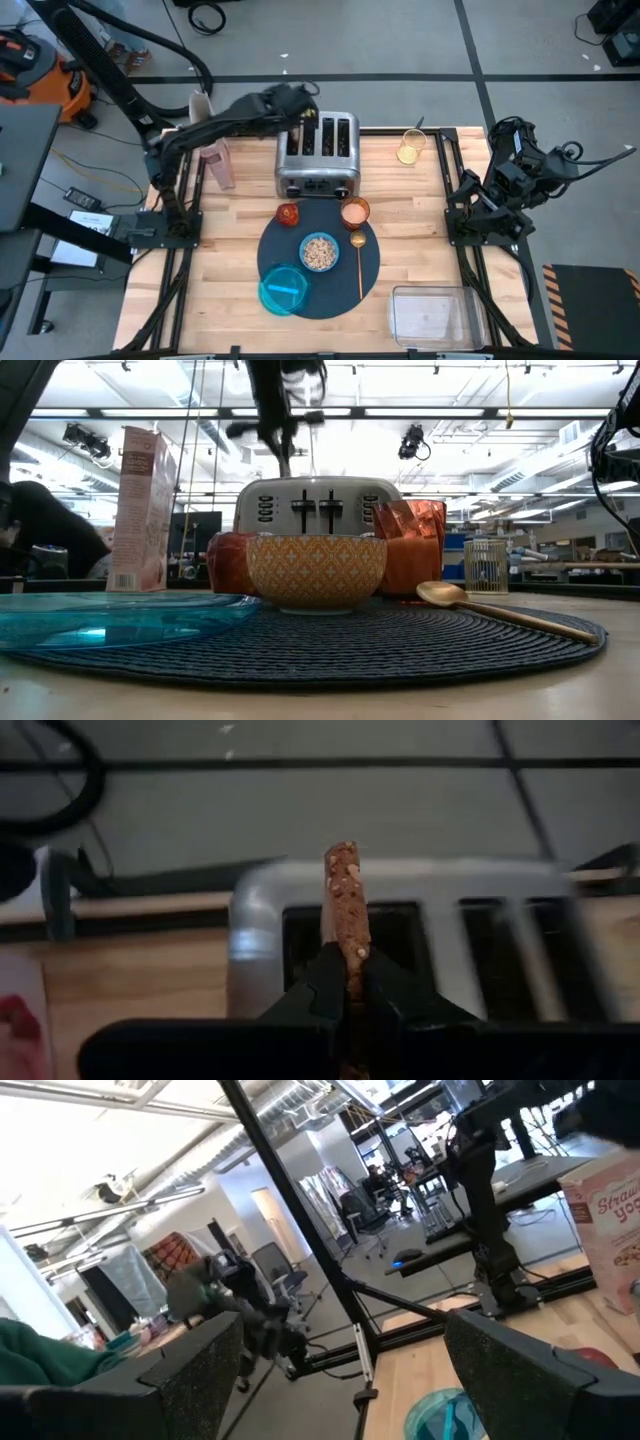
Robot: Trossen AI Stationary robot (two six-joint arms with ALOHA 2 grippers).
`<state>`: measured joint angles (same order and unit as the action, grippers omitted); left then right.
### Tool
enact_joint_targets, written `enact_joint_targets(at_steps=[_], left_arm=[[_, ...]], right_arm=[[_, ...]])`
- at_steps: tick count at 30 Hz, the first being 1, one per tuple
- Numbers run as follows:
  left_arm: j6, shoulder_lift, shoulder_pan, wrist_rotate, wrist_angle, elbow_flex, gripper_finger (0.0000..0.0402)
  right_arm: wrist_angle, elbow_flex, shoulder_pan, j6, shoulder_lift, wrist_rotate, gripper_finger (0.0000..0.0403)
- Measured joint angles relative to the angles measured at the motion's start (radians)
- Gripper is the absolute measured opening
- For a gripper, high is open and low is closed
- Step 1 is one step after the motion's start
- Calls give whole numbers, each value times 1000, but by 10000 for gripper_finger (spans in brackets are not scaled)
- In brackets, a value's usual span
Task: Arrange a breakfast setting
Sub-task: Put the toasted bread on the blue plate
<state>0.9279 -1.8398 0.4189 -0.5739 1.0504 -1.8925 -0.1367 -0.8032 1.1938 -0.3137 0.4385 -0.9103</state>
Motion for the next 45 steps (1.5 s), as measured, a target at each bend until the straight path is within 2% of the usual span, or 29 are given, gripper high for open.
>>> enact_joint_targets(at_steps=[5,10,15,19,24,29,33,37,40,42,45], left_arm=[[-53,69,-53,15,144,-159,21],[-80,143,-186,35,267,-290,21],[-16,237,-396,47,289,-284,21],[65,255,-605,50,288,-228,21],[243,253,-813,93,212,-41,21],[349,251,-922,190,32,194,21],[346,251,-947,317,-216,391,21],[386,260,-963,403,-429,594,20],[507,292,-971,480,-569,739,20],[609,314,-972,524,-605,830,20],[735,352,-969,544,-701,942,20]], right_arm=[[-11,0,0,1,0,59,350],[-79,0,0,3,5,121,350],[-109,0,0,2,23,185,350],[-110,0,0,2,75,205,350],[-86,0,0,-32,188,206,350],[27,0,0,-107,319,207,350],[94,-18,-13,-142,398,194,350],[99,-132,-47,-156,505,163,350],[78,-237,-76,-150,590,163,350],[41,-297,-89,-150,643,164,350],[6,-359,-102,-165,714,167,350]])
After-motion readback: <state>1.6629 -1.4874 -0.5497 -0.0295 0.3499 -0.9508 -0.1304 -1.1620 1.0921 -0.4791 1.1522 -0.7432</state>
